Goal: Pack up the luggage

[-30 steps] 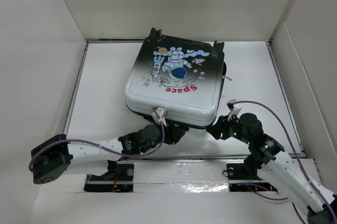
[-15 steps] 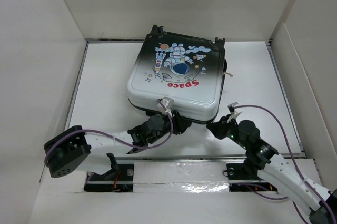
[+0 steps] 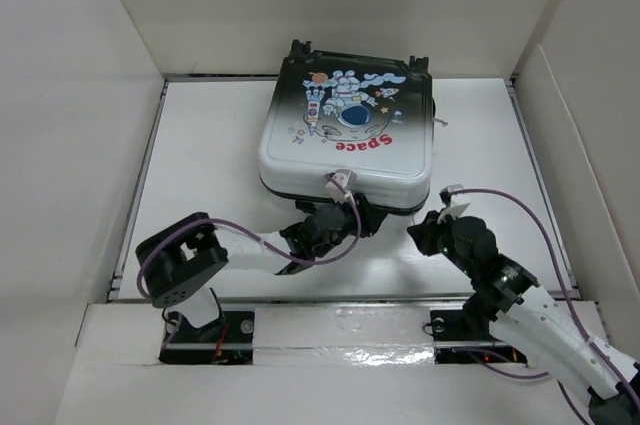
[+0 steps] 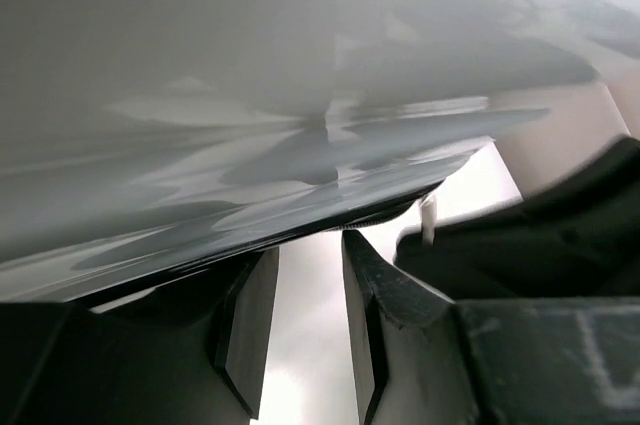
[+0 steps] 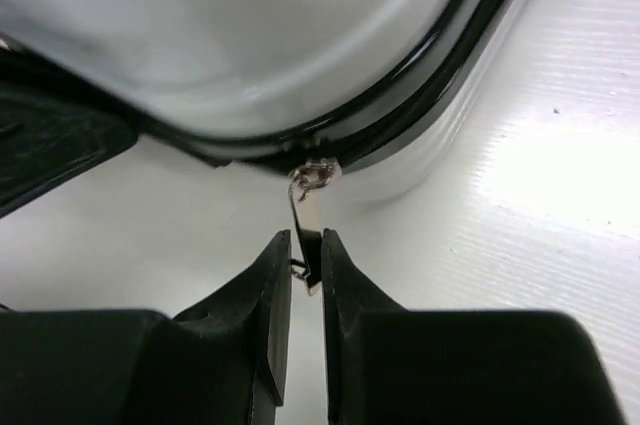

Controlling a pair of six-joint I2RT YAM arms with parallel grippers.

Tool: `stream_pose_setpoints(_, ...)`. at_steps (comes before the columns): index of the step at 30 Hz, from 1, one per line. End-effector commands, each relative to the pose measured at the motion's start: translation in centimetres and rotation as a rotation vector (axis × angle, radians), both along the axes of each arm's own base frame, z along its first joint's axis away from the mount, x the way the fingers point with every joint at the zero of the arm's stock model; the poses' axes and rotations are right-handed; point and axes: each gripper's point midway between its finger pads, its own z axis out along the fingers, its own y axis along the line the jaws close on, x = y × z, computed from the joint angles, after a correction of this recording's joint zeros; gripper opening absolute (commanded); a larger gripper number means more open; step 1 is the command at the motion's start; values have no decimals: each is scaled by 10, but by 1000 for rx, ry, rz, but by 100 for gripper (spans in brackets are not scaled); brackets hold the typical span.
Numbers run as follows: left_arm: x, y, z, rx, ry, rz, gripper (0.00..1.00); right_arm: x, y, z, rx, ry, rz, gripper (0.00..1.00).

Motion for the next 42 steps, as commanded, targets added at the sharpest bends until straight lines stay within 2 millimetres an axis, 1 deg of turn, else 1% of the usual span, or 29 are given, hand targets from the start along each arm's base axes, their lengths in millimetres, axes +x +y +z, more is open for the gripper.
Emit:
stream_pose_setpoints(1, 40, -23, 39, -103, -47, 55, 29, -22, 38, 52, 71, -38, 210, 0)
stream_pose_setpoints(2, 41, -29, 33, -94, -37, 45, 29, -26, 42, 49, 55, -11, 234, 0)
stream_pose_setpoints(4, 49, -40, 43, -117, -44, 35, 29, -33, 48, 49, 41, 14, 265, 0)
stream_pose_setpoints(5, 51, -47, 33, -97, -32, 25, 28, -38, 56, 50, 48, 29, 293, 0)
stream_pose_setpoints(8, 50, -63, 39, -129, -23, -23, 28, -30, 70, 60, 94, 0, 278, 0)
stream_pose_setpoints(9, 45, -65, 40, -136, -15, -51, 29, -25, 75, 54, 79, 11, 269, 0)
stream_pose_setpoints(10, 42, -63, 39, -138, -8, -53, 30, -15, 80, 63, 106, -24, 243, 0)
stream_pose_setpoints(11, 39, -56, 51, -158, -19, -52, 31, -7, 80, 62, 113, -29, 203, 0)
stream_pose_setpoints(13, 27, -35, 39, -128, 3, -49, 39, -1, 86, 61, 115, -27, 196, 0)
stream_pose_setpoints(14, 19, -21, 58, -146, -9, -50, 43, 0, 86, 60, 113, -23, 191, 0)
stream_pose_setpoints(16, 7, 6, 50, -99, -4, -32, 54, 1, 84, 55, 103, -18, 184, 0)
stream_pose_setpoints(17, -1, 25, 70, -109, -20, -18, 55, 1, 82, 54, 99, -22, 174, 0)
stream_pose_setpoints(18, -3, 46, 59, -76, -13, 33, 55, 2, 80, 54, 98, -23, 165, 0)
stream_pose_setpoints(20, -12, 83, 74, -82, -24, 110, 51, 3, 74, 56, 109, -39, 134, 0)
stream_pose_setpoints(22, 0, 130, 63, -63, 4, 293, 48, 4, 70, 59, 118, -49, 118, 0)
stream_pose_setpoints(23, -1, 158, 68, -72, 3, 357, 48, 4, 68, 63, 129, -61, 108, 0)
stream_pose_setpoints(24, 15, 191, 70, -83, -1, 486, 47, 4, 67, 64, 132, -64, 106, 0)
stream_pose_setpoints(25, 20, 210, 67, -95, 3, 544, 47, 3, 66, 63, 128, -62, 103, 0)
stream_pose_setpoints(27, 37, 259, 85, -172, -45, 703, 49, 3, 65, 62, 129, -64, 100, 0)
stream_pose_setpoints(29, 51, 283, 93, -213, -63, 787, 52, 0, 69, 63, 134, -62, 129, 0)
stream_pose_setpoints(30, 58, 284, 96, -221, -62, 764, 54, 0, 71, 64, 129, -63, 140, 0)
stream_pose_setpoints(31, 72, 311, 106, -237, -82, 841, 54, -3, 75, 64, 131, -60, 163, 0)
stream_pose_setpoints(33, 96, 313, 95, -250, -18, 807, 55, -4, 77, 63, 125, -58, 174, 0)
stream_pose_setpoints(34, 109, 341, 96, -268, -17, 869, 55, -4, 76, 62, 118, -52, 174, 0)
stream_pose_setpoints(36, 133, 336, 81, -317, 29, 778, 55, -4, 76, 62, 120, -56, 176, 0)
stream_pose_setpoints(37, 146, 339, 87, -319, 19, 771, 55, -4, 77, 64, 128, -62, 179, 0)
stream_pose_setpoints(38, 163, 339, 54, -274, 127, 776, 54, -5, 79, 65, 132, -65, 190, 0)
stream_pose_setpoints(40, 179, 317, 56, -270, 147, 664, 54, -7, 84, 68, 128, -68, 211, 0)
stream_pose_setpoints(42, 186, 292, 44, -257, 161, 612, 54, -5, 85, 70, 119, -75, 217, 0)
